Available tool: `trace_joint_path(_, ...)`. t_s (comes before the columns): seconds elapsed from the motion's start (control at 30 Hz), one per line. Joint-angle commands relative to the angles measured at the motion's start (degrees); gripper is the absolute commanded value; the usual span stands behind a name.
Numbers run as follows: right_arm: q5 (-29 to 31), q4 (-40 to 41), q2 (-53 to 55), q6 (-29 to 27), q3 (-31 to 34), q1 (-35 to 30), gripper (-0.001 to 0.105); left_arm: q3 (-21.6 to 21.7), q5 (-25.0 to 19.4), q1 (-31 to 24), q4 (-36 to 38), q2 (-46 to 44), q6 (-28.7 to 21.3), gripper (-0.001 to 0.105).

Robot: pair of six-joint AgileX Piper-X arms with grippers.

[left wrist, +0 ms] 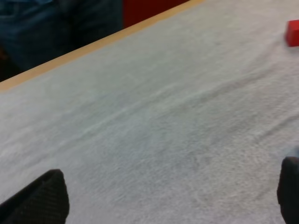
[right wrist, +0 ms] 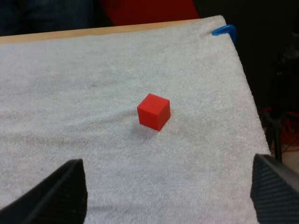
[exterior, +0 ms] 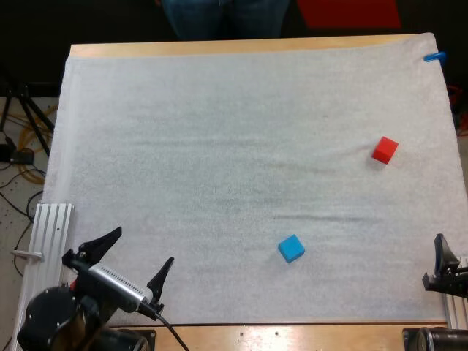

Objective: Stack red cube on blue cube

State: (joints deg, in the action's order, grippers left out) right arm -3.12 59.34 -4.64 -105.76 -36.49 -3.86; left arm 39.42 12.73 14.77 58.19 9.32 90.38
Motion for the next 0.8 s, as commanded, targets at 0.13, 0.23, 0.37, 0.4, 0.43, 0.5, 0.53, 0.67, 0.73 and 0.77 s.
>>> trace_joint_path(0.13,-2.5,0.0,-6.3,-1.2,-5.3,0.0,0.071,4.4,0.5,7.5,-0.5,5.0,0.6,0.087)
trace_joint_path(0.23,-5.5,0.0,-9.8,-1.2,-7.7,0.0,0.071,5.9,1.3,11.0,-0.7,7.0,0.6,0.087)
trace_joint_path(0.37,-9.2,0.0,-13.6,-1.2,-10.2,0.0,0.071,7.5,1.8,13.9,-0.7,8.9,0.6,0.087)
trace_joint_path(0.4,-9.7,0.0,-14.7,-1.2,-10.8,0.0,0.071,7.7,3.0,14.4,-1.0,9.3,0.6,0.087)
trace_joint_path(0.43,-9.9,0.0,-15.9,-1.3,-11.6,0.0,0.071,7.8,3.9,14.7,-1.2,9.6,0.6,0.087)
trace_joint_path(0.5,-10.1,0.0,-17.6,-2.6,-12.6,0.0,0.071,7.8,4.5,14.7,-1.3,9.7,0.6,0.087)
trace_joint_path(0.53,-10.0,0.0,-19.0,-3.5,-13.2,0.0,0.071,7.8,4.5,14.7,-1.4,9.8,0.6,0.087)
trace_joint_path(0.67,-10.0,-0.1,-23.7,-4.0,-15.3,0.0,0.071,7.8,4.5,14.7,-1.7,9.8,0.6,0.087)
trace_joint_path(0.73,-10.0,-0.7,-26.8,-4.0,-16.9,0.0,0.071,7.8,4.5,14.7,-1.9,9.8,0.6,0.087)
trace_joint_path(0.77,-9.9,-0.9,-27.4,-4.0,-17.4,0.0,0.071,7.8,4.5,14.7,-1.9,9.8,0.6,0.087)
